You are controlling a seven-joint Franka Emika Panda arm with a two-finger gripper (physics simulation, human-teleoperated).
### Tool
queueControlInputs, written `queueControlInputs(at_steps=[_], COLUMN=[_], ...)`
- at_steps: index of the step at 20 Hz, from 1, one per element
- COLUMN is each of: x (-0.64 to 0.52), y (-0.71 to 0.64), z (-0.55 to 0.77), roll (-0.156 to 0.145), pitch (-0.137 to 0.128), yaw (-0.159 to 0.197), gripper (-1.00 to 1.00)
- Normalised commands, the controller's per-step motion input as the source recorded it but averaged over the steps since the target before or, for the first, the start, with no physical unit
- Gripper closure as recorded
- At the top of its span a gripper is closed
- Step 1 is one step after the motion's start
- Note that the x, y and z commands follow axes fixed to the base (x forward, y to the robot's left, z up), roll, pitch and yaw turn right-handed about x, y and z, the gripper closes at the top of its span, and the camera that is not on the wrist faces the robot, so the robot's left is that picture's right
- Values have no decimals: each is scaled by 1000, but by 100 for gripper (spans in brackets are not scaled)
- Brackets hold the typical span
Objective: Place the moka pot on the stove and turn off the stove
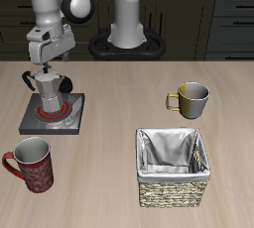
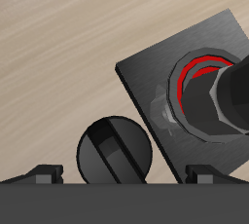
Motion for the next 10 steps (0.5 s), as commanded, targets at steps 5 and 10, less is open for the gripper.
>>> queueControlInputs(at_steps=[5,10], x=[-18,-39], y=[-55,-47], z=[-213,-148], roll=[-11,-2], pitch=[24,24], yaw=[11,10], gripper=[-100,-100])
